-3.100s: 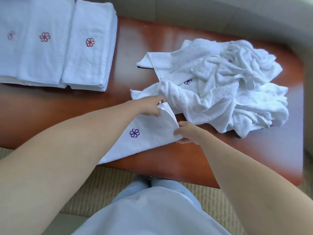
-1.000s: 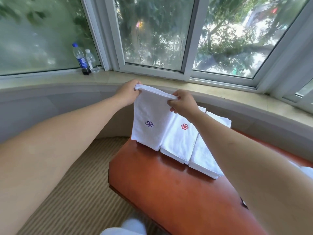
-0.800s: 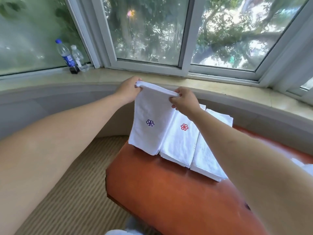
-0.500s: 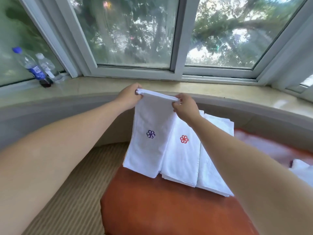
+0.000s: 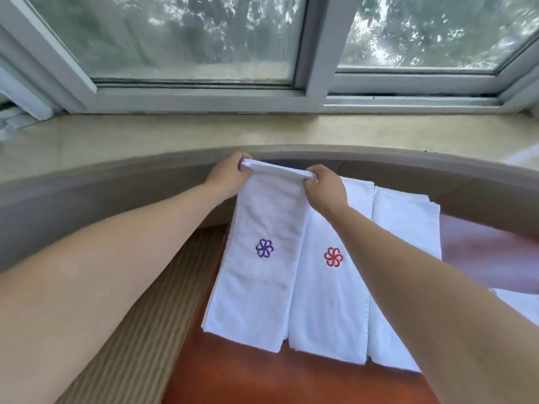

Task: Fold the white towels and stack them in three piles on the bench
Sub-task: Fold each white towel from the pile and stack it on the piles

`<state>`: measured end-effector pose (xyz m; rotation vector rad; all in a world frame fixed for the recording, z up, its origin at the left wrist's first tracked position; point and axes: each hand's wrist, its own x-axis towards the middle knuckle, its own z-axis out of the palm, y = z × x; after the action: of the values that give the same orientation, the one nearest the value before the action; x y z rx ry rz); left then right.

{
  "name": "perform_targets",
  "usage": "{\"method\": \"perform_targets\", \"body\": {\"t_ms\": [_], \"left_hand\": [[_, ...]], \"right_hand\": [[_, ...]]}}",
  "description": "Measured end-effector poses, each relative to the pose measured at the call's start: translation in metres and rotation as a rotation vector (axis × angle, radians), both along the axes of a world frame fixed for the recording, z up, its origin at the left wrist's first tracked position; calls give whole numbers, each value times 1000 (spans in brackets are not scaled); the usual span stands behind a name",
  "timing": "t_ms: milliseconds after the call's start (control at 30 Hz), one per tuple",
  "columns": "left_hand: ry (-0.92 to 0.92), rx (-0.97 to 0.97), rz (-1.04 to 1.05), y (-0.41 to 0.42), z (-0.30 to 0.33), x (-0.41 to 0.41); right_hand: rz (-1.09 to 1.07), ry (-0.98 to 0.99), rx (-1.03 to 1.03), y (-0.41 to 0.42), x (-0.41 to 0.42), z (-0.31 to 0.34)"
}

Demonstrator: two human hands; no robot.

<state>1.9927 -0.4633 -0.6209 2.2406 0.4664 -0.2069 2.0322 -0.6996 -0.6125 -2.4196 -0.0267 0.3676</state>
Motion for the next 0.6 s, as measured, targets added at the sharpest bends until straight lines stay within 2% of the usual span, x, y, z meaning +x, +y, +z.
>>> {"method": "perform_targets", "body": {"t_ms": [200,433,533,600], "left_hand": [[-31,-51,104,0,-56,16],[-86,-93,188,-8,-85,23],[-46,-81,195,-10,-89,17],[-39,-30,90,-11,-87,6]], "right_hand": [[-15,23,-26,6,22,-45],[-91,-2,-40,14,20,-72],[-125,41,61,13,5,-77],[-3,39,157,9,-16,-76]]}}
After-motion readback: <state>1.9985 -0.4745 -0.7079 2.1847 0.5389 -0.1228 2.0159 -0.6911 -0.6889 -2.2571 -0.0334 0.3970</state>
